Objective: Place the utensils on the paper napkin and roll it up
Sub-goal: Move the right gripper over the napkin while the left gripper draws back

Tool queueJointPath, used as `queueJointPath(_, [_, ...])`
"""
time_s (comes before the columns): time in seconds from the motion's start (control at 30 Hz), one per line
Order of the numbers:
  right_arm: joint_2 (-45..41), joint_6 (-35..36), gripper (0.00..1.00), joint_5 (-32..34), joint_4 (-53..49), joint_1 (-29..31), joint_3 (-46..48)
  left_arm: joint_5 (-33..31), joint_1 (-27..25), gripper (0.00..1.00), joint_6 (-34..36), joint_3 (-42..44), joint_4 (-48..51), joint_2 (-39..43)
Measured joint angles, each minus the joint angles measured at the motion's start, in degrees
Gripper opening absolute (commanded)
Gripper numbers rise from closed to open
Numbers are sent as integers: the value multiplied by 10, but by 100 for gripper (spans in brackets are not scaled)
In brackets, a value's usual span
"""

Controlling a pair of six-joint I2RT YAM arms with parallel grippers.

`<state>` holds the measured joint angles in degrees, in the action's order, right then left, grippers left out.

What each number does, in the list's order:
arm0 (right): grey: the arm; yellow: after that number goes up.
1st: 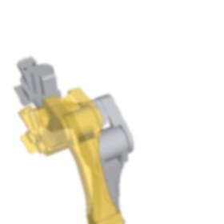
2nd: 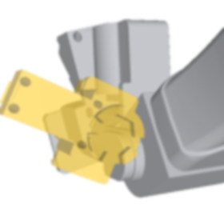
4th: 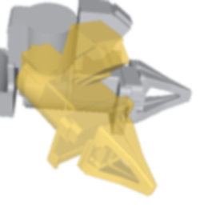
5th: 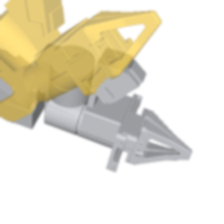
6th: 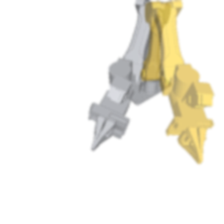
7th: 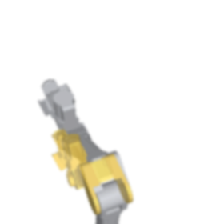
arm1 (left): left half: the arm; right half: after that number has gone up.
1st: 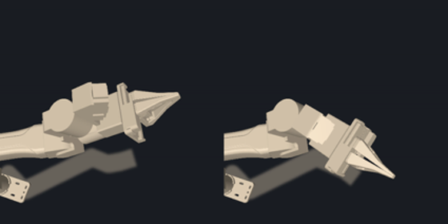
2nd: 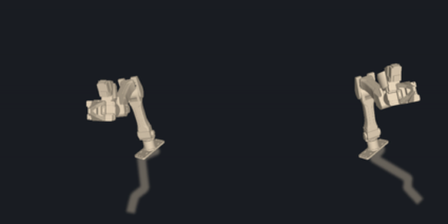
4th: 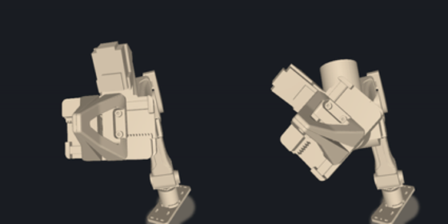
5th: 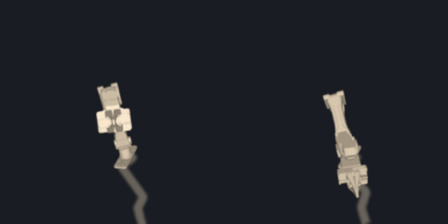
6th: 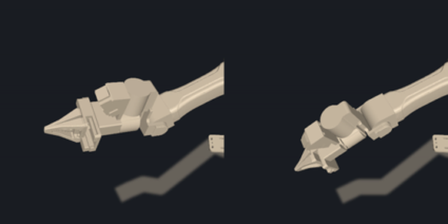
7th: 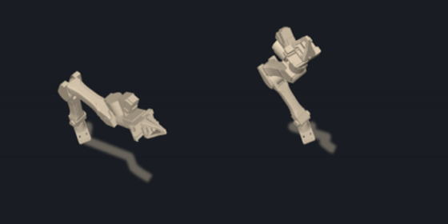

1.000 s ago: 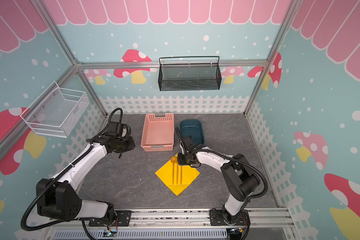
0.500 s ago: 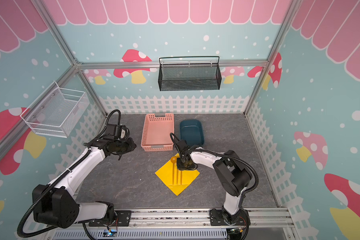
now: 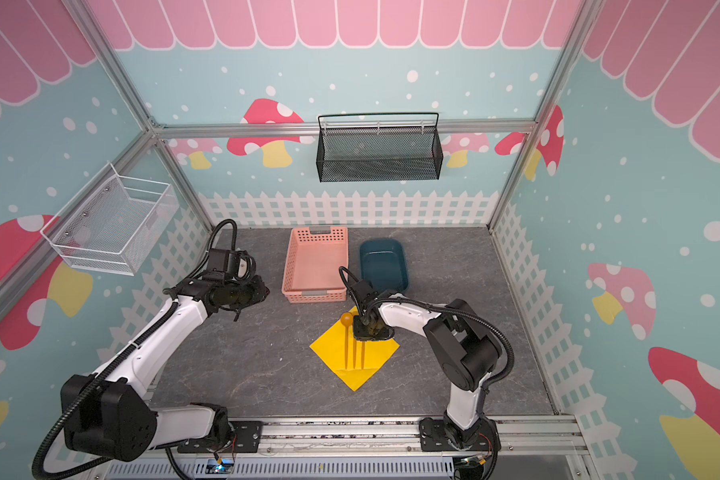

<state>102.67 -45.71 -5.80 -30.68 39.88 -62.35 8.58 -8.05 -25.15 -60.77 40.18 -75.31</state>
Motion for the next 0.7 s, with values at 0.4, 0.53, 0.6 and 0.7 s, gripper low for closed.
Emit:
queueJointPath(0.4, [3, -3, 10, 0, 0, 0, -4, -3, 1, 21, 0, 0, 0, 0])
queueJointPath(0.53, [3, -3, 10, 0, -3, 0, -8, -3, 1, 21, 0, 0, 0, 0])
queueJointPath(0.6, [3, -2, 10, 0, -4, 0, -12, -4, 1, 21, 0, 0, 0, 0])
queueJointPath(0.7, [3, -2, 10, 0, -4, 0, -18, -4, 1, 21, 0, 0, 0, 0])
